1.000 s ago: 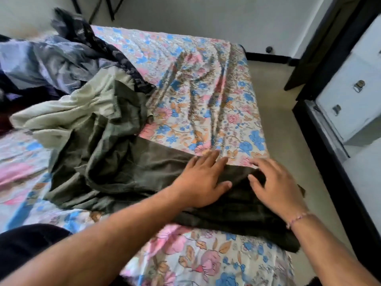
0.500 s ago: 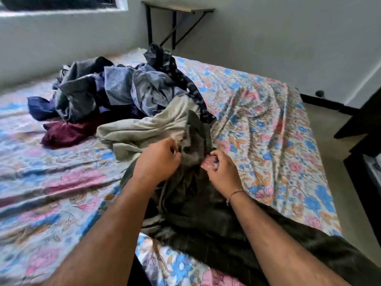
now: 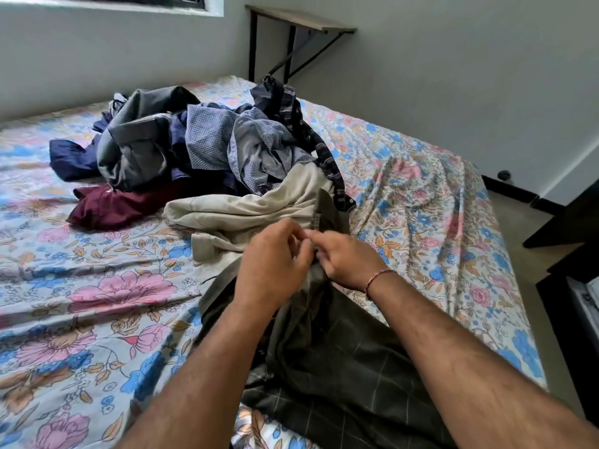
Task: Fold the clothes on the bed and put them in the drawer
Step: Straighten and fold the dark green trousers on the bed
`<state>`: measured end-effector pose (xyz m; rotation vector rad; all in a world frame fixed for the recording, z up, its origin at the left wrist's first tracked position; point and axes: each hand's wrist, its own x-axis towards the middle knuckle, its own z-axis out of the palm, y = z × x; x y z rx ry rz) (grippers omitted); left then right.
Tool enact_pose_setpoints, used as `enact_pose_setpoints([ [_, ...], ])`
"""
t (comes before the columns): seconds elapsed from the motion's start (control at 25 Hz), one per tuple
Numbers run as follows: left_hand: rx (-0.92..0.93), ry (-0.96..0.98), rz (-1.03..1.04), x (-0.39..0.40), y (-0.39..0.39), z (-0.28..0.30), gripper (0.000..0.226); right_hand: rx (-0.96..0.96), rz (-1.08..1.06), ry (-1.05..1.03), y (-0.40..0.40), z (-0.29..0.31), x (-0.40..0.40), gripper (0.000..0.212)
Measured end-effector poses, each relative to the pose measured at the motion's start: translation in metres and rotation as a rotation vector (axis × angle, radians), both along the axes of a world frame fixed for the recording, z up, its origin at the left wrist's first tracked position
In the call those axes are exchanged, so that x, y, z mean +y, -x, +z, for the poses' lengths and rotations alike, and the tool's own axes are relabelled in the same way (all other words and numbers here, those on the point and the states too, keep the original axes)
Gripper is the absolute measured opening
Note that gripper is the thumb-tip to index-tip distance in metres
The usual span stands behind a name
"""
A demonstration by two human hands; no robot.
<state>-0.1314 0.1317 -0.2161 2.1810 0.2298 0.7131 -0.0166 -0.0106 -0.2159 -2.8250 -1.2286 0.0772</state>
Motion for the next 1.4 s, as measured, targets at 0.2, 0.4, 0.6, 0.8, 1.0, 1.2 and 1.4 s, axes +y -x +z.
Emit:
enact_pose_setpoints([
  [0.2, -0.158, 0.226, -0.262, -0.009, 0.003, -0.006, 0.024, 0.089, -0.255, -0.423, 0.029, 0.011, -0.016, 0.032],
  [0.4, 0.038, 0.118, -0.513, -0.024, -0.008, -0.025, 0.034, -0.095, -0.647, -1.190, 0.138, 0.000, -0.142, 0.042],
  [0.6, 0.549, -0.602, -0.564, -0.039, -0.007, -0.046, 0.026, 0.005, -1.145, -0.748, 0.215, -0.054, -0.262, 0.058],
  [0.8, 0.382, -0.471, -0.488, -0.061, 0.001, -0.048, 0.026, -0.240, -1.024, -0.681, 0.215, -0.044, -0.287, 0.021],
  [1.0, 0.610, -0.554, -0.421, -0.053, 0.008, -0.058, 0.014, 0.092, -0.788, -0.186, 0.135, -0.061, -0.274, 0.035],
  [1.2, 0.441, -0.219, -0.416, -0.046, 0.011, -0.041, 0.011, 0.285, -0.996, -0.773, 0.120, -0.062, -0.286, 0.016],
  [1.4, 0.523, -0.260, -0.348, -0.038, 0.010, -0.043, 0.019, 0.522, -0.518, -0.005, 0.096, -0.044, -0.289, 0.100],
])
